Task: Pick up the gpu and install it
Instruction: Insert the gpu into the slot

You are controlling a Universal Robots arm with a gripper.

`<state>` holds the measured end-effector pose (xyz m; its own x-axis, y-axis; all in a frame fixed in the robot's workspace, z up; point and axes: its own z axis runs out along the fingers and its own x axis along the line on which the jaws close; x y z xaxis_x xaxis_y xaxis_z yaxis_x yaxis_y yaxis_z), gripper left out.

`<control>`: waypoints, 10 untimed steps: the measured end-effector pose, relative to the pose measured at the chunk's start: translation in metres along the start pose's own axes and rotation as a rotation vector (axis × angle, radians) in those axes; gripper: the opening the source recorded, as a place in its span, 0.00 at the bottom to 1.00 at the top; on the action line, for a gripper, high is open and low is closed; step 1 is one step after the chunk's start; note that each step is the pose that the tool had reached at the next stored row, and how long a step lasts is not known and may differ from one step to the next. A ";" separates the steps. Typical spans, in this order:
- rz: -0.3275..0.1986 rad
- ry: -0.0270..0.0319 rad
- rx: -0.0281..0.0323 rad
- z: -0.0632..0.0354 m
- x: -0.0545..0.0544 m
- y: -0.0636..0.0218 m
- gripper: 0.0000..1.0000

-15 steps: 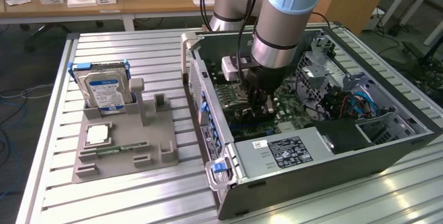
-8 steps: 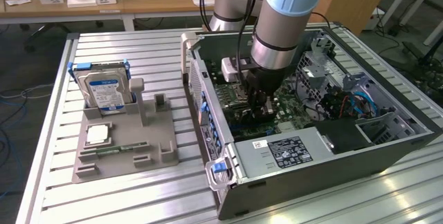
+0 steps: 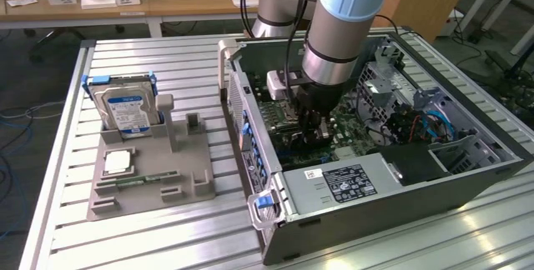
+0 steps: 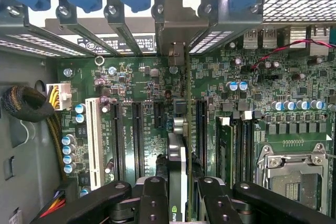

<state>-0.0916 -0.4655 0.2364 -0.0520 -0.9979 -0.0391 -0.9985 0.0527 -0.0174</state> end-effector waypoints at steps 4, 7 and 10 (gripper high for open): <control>0.000 -0.0001 0.0003 0.0015 0.000 0.0008 0.27; 0.000 0.0006 -0.0004 0.0027 0.000 0.0014 0.27; 0.000 0.0000 0.0000 0.0032 0.000 0.0017 0.27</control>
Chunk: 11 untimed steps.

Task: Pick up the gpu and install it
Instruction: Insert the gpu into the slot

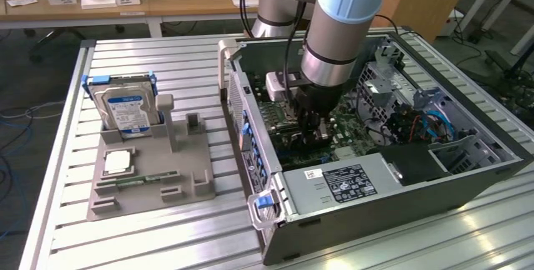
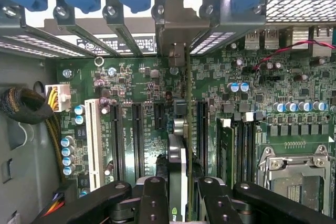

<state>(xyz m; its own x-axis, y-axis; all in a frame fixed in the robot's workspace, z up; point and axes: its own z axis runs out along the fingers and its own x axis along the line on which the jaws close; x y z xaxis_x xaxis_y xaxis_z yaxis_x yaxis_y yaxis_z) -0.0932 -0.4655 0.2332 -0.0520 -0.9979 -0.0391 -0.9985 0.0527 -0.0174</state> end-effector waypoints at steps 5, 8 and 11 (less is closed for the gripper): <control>0.000 0.0000 0.0000 0.0000 0.000 0.0000 0.27; 0.000 -0.0022 0.0002 0.0007 0.000 0.0002 0.27; 0.000 -0.0002 0.0001 0.0001 0.000 0.0001 0.33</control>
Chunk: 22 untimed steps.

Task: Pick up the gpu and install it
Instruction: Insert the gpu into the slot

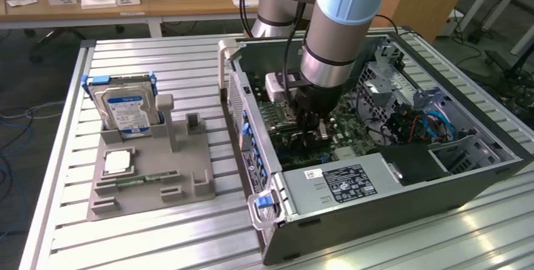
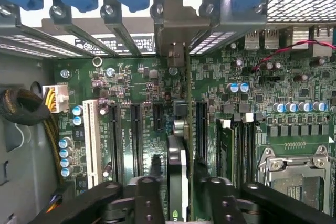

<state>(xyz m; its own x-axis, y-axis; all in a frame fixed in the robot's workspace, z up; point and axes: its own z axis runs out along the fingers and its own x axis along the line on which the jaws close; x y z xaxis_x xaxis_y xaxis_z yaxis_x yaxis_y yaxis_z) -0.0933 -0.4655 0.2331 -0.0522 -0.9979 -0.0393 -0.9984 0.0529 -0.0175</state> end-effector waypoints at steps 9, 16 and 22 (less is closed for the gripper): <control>0.000 0.0005 -0.0002 -0.0009 0.000 -0.0001 0.58; 0.000 0.0001 -0.0001 -0.0157 -0.001 -0.0003 0.58; 0.000 0.0000 0.0000 -0.0301 -0.001 -0.0006 0.58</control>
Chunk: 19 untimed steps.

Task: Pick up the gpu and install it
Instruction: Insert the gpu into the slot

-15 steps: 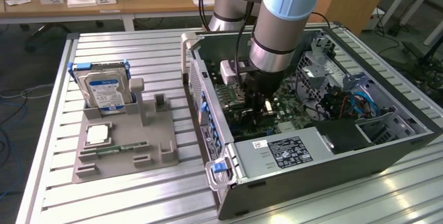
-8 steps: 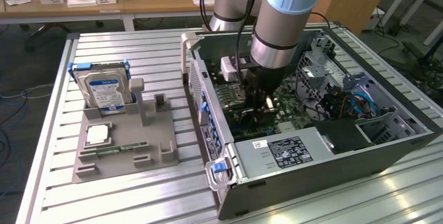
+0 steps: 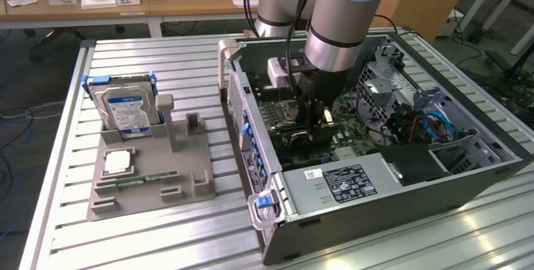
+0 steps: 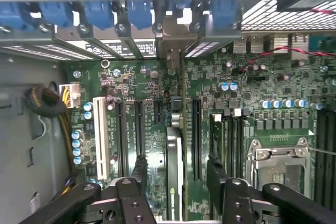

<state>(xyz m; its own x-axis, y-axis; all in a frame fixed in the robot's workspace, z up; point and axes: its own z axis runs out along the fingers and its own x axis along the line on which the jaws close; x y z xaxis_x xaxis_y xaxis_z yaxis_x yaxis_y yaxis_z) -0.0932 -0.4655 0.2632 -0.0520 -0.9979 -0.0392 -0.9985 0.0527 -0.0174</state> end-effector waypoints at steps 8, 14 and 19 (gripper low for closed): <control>0.000 0.0001 0.0000 -0.0113 0.000 -0.0002 0.58; 0.000 0.0006 0.0000 -0.0128 0.000 -0.0003 0.58; 0.000 0.0007 0.0000 -0.0163 -0.001 -0.0003 0.58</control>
<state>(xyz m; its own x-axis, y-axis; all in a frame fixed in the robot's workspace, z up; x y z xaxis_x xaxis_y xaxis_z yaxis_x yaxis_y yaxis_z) -0.0932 -0.4655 0.2796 -0.0520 -0.9979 -0.0385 -0.9985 0.0527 -0.0174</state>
